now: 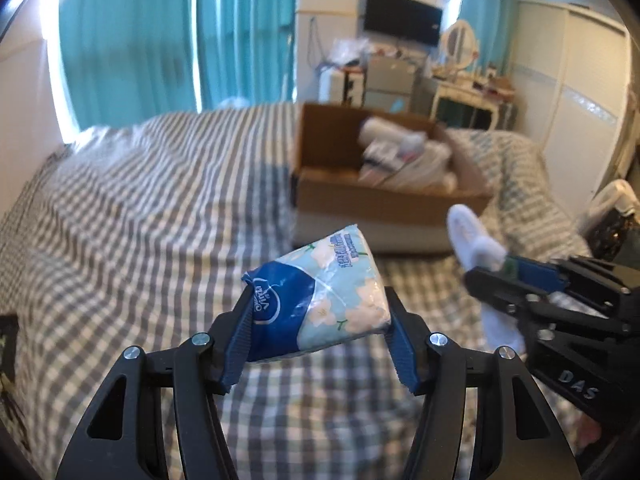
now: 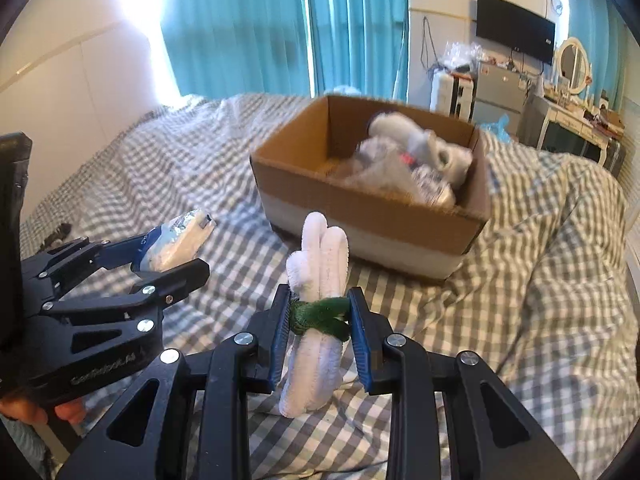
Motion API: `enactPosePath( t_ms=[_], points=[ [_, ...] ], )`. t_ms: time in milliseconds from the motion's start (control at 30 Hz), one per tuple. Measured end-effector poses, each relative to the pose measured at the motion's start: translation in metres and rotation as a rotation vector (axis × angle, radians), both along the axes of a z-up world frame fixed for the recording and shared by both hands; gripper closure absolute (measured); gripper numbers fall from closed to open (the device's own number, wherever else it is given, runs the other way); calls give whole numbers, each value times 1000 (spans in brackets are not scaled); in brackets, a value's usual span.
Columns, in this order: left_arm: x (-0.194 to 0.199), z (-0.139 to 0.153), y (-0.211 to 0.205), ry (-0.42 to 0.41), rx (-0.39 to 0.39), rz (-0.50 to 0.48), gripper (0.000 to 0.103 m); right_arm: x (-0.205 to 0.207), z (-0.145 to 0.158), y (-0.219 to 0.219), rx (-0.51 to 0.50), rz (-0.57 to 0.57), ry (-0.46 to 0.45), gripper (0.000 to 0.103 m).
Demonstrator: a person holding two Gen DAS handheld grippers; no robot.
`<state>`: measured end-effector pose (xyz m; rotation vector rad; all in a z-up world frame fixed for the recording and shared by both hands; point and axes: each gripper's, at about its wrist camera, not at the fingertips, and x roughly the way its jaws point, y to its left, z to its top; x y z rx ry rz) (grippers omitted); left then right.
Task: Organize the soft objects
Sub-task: 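Carry the socks and tissue pack over the box and release both into it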
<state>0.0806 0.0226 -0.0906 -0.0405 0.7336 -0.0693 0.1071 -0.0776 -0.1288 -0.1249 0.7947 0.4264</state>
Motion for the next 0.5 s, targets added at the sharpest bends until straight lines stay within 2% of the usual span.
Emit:
enactPosePath(
  t_ms=[167, 267, 500],
  points=[
    [-1, 43, -12, -60, -20, -53, 44, -10, 32, -12, 19, -6, -63, 75],
    [2, 64, -19, -99, -5, -68, 44, -12, 55, -20, 20, -17, -104, 75],
    [35, 93, -23, -145, 21, -79, 44, -6, 109, -37, 31, -38, -198, 75]
  ],
)
